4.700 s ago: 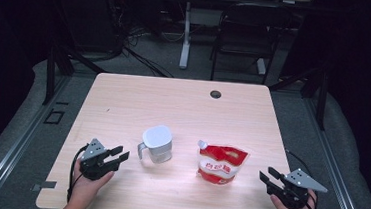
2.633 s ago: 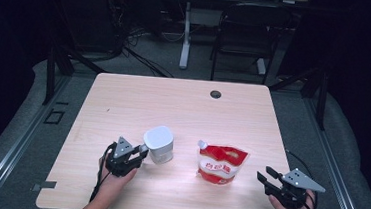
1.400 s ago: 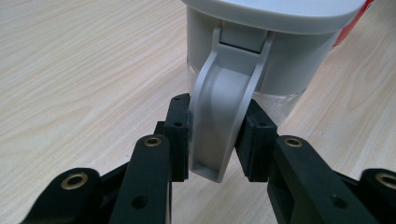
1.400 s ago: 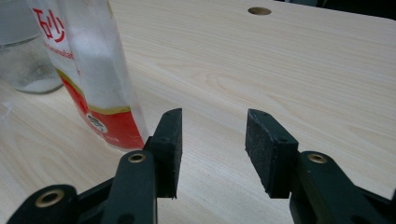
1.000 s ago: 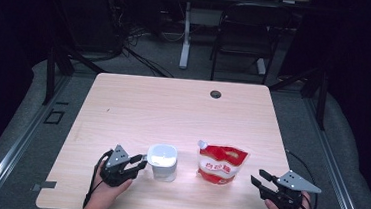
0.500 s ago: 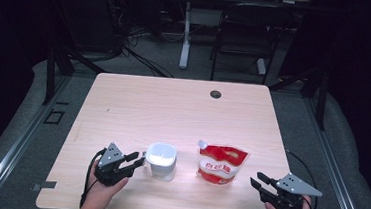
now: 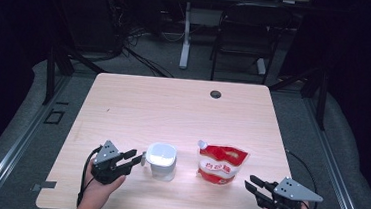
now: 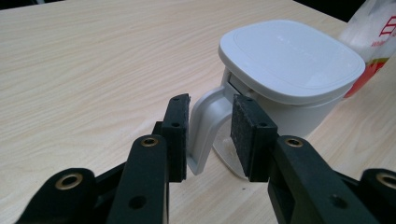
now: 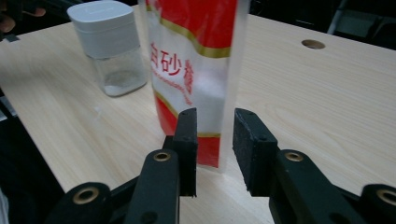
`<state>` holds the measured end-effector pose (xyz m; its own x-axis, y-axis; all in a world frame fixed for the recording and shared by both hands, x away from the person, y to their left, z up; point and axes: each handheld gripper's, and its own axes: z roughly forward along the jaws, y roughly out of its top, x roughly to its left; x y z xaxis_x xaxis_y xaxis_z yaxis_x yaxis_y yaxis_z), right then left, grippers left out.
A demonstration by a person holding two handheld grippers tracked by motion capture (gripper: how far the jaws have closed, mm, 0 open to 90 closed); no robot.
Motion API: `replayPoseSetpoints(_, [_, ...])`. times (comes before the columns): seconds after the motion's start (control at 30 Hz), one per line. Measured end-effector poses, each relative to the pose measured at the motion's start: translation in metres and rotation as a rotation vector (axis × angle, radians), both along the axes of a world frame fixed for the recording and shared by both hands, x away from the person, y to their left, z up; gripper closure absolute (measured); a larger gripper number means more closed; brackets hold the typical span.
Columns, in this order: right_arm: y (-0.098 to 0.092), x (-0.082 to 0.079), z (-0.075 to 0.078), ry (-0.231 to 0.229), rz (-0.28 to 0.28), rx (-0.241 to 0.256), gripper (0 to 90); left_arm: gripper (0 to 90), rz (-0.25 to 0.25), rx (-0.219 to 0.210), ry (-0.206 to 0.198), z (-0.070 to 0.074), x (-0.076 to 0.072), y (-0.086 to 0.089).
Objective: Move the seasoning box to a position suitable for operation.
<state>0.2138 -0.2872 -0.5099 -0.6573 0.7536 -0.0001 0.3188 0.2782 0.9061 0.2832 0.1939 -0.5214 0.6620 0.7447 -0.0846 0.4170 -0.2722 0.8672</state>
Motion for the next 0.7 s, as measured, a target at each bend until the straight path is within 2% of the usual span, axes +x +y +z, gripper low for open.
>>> replayPoseSetpoints(0.1, [0.005,-0.002,0.003,-0.018,0.023,0.014,70.8,65.3,-0.007,-0.004,0.011,0.001,0.001,-0.001])
replayPoseSetpoints(0.2, [0.012,-0.004,0.005,-0.020,0.046,0.007,71.2,65.7,-0.012,-0.004,0.014,0.000,0.002,-0.001])
replayPoseSetpoints(0.33, [0.024,-0.006,0.006,-0.018,0.092,-0.006,75.3,74.1,-0.022,-0.006,0.024,0.001,0.003,-0.003])
replayPoseSetpoints(0.53, [0.045,-0.004,0.005,-0.032,0.107,-0.010,75.5,78.0,-0.048,-0.030,0.001,0.007,0.003,-0.007])
replayPoseSetpoints(0.57, [0.048,-0.003,0.004,-0.029,0.112,-0.014,75.5,78.3,-0.053,-0.021,0.007,0.008,0.004,-0.007])
replayPoseSetpoints(0.63, [0.055,-0.002,0.002,-0.026,0.112,-0.017,75.8,81.7,-0.055,-0.029,0.023,0.012,0.005,-0.007])
replayPoseSetpoints(0.7, [0.063,-0.001,0.002,-0.024,0.118,-0.021,76.9,84.1,-0.041,-0.017,0.016,0.016,0.006,-0.009])
